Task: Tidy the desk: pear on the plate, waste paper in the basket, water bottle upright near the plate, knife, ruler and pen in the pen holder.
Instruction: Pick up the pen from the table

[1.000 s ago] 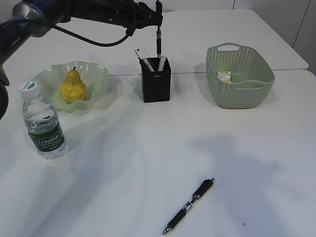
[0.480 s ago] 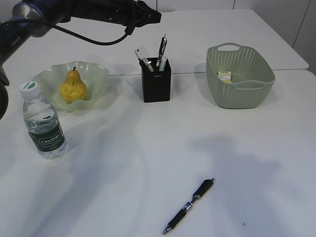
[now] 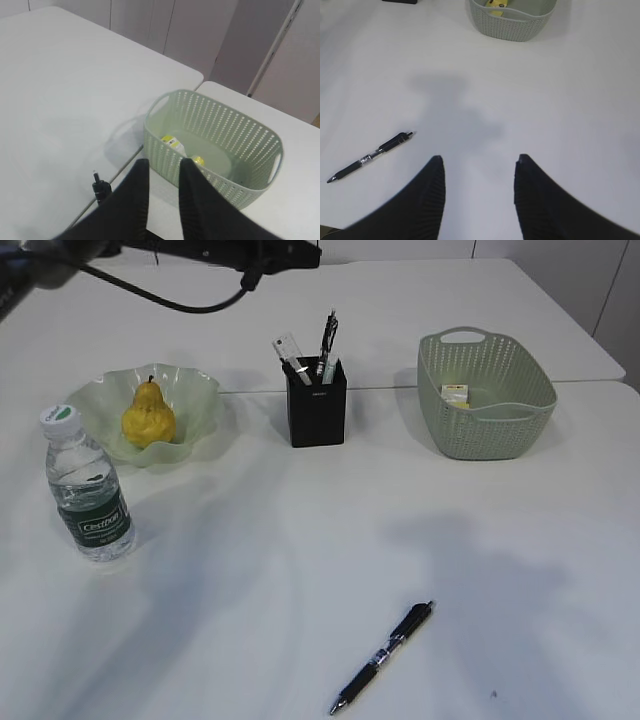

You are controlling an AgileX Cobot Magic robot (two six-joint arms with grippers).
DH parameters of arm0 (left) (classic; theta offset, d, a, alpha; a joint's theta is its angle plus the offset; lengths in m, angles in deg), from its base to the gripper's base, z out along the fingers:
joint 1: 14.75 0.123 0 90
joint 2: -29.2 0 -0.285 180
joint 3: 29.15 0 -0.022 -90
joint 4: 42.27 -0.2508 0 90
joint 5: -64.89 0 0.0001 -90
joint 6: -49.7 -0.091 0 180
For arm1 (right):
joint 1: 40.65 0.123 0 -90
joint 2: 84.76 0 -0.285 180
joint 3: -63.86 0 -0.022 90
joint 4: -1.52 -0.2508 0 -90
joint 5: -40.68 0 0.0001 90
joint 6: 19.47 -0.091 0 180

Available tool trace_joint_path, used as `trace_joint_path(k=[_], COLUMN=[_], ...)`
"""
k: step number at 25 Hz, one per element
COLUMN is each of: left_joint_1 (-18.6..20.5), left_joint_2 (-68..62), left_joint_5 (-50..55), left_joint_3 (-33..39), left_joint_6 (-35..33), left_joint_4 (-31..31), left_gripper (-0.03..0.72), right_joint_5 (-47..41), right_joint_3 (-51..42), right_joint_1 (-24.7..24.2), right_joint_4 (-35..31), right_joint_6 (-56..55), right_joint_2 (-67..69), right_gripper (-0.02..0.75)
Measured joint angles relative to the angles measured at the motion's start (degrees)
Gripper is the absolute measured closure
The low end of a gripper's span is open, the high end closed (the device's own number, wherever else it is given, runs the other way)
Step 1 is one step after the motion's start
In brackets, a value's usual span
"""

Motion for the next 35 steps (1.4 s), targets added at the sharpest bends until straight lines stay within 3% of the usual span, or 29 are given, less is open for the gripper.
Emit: trace_joint_path(k=[6, 17, 22, 35], left_joint_1=[2.49, 2.56, 2.56, 2.7], left_joint_2=[5.73, 8.81, 8.81, 8.81], left_joint_5=[6.0, 11.84, 11.53, 17.91], left_joint_3=[0.0, 0.0, 0.0, 0.0], left_joint_6=[0.66, 3.53, 11.15, 39.03], left_joint_4=[0.21, 1.39, -7.82, -30.16], left_gripper=[0.54, 0.524, 0.512, 0.496], right_joint_5=[0.0, 0.0, 0.0, 0.22], right_joint_3=[0.0, 0.0, 0.0, 0.0], right_joint_1=[0.0, 0.0, 0.0, 0.0], right_joint_4=[0.0, -0.13, -0.13, -0.64], right_joint_6=[0.09, 0.09, 0.09, 0.09], right_joint_2=[0.0, 0.0, 0.0, 0.0], right_gripper=[0.37, 0.37, 0.37, 0.37])
